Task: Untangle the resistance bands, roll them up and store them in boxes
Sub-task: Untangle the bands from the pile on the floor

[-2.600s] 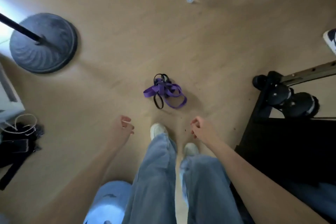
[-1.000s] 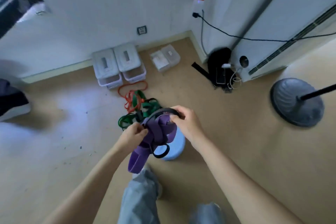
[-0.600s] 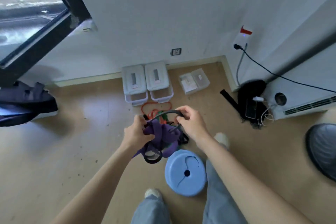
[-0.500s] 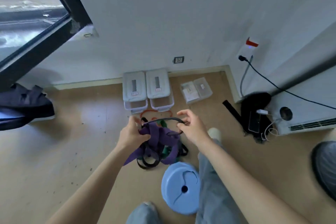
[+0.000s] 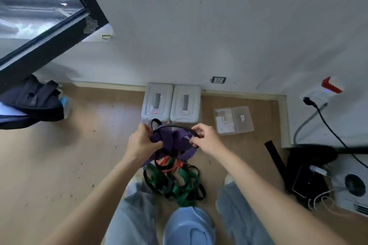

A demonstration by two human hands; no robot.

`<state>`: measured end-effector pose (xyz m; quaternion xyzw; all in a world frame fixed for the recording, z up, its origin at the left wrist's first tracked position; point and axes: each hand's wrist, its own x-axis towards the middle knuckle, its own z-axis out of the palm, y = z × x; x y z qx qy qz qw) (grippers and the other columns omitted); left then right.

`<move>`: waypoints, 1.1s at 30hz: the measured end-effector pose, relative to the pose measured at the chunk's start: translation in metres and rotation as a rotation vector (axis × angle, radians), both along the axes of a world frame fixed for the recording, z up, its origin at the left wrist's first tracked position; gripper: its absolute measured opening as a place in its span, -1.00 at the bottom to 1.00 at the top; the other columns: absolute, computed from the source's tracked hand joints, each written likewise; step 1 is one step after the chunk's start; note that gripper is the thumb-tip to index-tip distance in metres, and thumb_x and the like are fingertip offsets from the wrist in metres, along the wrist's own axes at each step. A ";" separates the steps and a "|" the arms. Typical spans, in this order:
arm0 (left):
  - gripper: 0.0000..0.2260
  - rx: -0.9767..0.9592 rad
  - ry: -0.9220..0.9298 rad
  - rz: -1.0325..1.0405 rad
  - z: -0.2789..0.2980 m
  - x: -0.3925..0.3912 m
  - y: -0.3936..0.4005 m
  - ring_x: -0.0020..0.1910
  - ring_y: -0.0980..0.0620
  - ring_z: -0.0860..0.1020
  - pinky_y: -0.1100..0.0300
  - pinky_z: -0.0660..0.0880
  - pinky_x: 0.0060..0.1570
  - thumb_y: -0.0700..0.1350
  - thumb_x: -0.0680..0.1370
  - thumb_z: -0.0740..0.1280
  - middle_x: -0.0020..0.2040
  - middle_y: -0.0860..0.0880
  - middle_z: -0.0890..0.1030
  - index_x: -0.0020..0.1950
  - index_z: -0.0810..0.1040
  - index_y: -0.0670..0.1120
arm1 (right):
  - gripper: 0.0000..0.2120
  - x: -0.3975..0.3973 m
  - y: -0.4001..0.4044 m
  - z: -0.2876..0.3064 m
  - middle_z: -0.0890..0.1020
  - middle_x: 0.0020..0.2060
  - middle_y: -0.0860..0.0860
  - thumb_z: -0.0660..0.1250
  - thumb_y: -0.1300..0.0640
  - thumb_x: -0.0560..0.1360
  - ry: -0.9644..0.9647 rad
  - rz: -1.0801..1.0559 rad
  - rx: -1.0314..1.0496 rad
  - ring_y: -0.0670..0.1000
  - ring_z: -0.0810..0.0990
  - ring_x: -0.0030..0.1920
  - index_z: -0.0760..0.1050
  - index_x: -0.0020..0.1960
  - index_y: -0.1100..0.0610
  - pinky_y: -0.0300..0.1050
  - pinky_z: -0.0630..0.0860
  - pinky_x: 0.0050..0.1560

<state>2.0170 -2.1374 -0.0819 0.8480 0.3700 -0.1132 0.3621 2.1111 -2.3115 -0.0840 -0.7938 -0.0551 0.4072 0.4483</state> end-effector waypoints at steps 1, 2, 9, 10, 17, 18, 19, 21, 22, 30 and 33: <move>-0.68 -0.004 0.001 -0.010 -0.009 0.005 0.008 -0.31 0.14 0.45 0.33 0.30 -0.44 -0.16 0.33 0.47 -0.29 0.08 0.48 -0.09 0.36 -0.08 | -0.75 0.004 0.006 -0.009 0.57 0.08 0.25 0.29 0.40 0.48 -0.019 -0.013 -0.012 -0.16 0.55 -0.33 0.46 0.16 0.30 -0.42 0.40 -0.35; -0.69 -0.009 0.004 -0.023 -0.020 0.010 0.018 -0.31 0.16 0.45 0.33 0.30 -0.44 -0.14 0.33 0.48 -0.28 0.09 0.49 -0.09 0.37 -0.06 | -0.76 0.009 0.013 -0.019 0.57 0.06 0.21 0.30 0.37 0.48 -0.045 -0.038 -0.020 -0.06 0.55 -0.20 0.47 0.14 0.28 -0.40 0.40 -0.28; -0.71 -0.071 0.074 -0.135 -0.107 0.032 0.074 -0.29 0.10 0.51 0.36 0.34 -0.46 -0.11 0.35 0.47 -0.28 0.07 0.50 -0.09 0.38 -0.06 | -0.80 0.029 0.073 -0.116 0.62 -0.01 0.18 0.31 0.35 0.48 -0.098 -0.110 -0.046 -0.01 0.55 -0.12 0.50 0.09 0.24 -0.38 0.44 -0.24; -0.73 -0.077 0.092 -0.157 -0.121 0.038 0.080 -0.26 0.04 0.52 0.31 0.37 -0.44 -0.10 0.35 0.46 -0.28 0.04 0.52 -0.12 0.39 -0.06 | -0.80 0.033 0.081 -0.132 0.62 0.01 0.17 0.31 0.34 0.48 -0.109 -0.084 -0.050 0.01 0.55 -0.09 0.49 0.10 0.23 -0.34 0.46 -0.19; -0.76 -0.234 0.233 -0.397 -0.222 0.105 0.104 -0.22 -0.05 0.53 0.06 0.51 -0.16 -0.17 0.36 0.48 -0.21 -0.13 0.55 -0.17 0.43 -0.16 | -0.72 0.081 0.111 -0.261 0.54 0.03 -0.06 0.31 0.03 0.52 -0.059 0.188 0.006 0.02 0.52 0.10 0.44 0.21 0.05 -0.10 0.44 0.12; -0.79 -0.282 0.209 -0.381 -0.236 0.114 0.106 -0.27 -0.02 0.56 0.10 0.53 -0.20 -0.19 0.36 0.48 -0.23 -0.12 0.57 -0.20 0.45 -0.17 | -0.76 0.089 0.112 -0.276 0.54 -0.03 -0.11 0.33 -0.03 0.50 0.002 0.197 0.039 -0.01 0.53 0.07 0.48 0.14 0.01 -0.13 0.46 0.08; -0.82 -0.330 0.184 -0.347 -0.248 0.122 0.108 -0.32 0.03 0.59 0.19 0.55 -0.27 -0.20 0.37 0.47 -0.25 -0.09 0.60 -0.19 0.48 -0.17 | -0.79 0.097 0.113 -0.289 0.55 -0.07 -0.12 0.35 -0.08 0.47 0.026 0.209 0.055 -0.04 0.54 0.03 0.51 0.05 -0.02 -0.19 0.47 0.02; -0.80 -0.449 0.149 -0.286 -0.267 0.136 0.109 -0.35 0.09 0.64 0.33 0.54 -0.33 -0.22 0.39 0.46 -0.24 -0.08 0.64 -0.08 0.49 -0.17 | -0.74 0.112 0.111 -0.307 0.60 -0.14 -0.07 0.39 -0.12 0.41 0.064 0.201 0.078 -0.07 0.56 -0.12 0.52 -0.03 0.02 -0.30 0.46 -0.18; -0.78 -0.512 0.127 -0.268 -0.275 0.141 0.109 -0.31 0.07 0.65 0.33 0.55 -0.30 -0.24 0.40 0.45 -0.22 -0.10 0.65 -0.02 0.49 -0.19 | -0.73 0.119 0.109 -0.316 0.60 -0.19 -0.07 0.39 -0.13 0.41 0.081 0.207 0.088 -0.08 0.55 -0.19 0.52 -0.03 0.05 -0.32 0.43 -0.26; -0.71 -0.553 -0.217 -0.233 -0.302 0.159 0.095 -0.19 0.06 0.59 0.33 0.56 -0.19 -0.26 0.41 0.45 -0.06 -0.10 0.57 0.01 0.40 -0.10 | -0.88 0.137 0.096 -0.338 0.52 -0.40 -0.01 0.35 0.13 0.46 0.218 0.104 0.202 -0.08 0.45 -0.45 0.48 -0.25 0.11 -0.25 0.33 -0.38; -0.43 -0.295 -0.254 -0.367 -0.302 0.140 0.090 0.05 0.01 0.50 0.21 0.53 0.03 -0.11 0.35 0.52 0.12 -0.02 0.42 0.26 0.33 -0.01 | -0.73 0.128 0.088 -0.325 0.36 -0.57 -0.03 0.17 0.19 0.46 0.169 -0.097 0.212 -0.08 0.33 -0.63 0.30 -0.41 0.07 -0.32 0.26 -0.54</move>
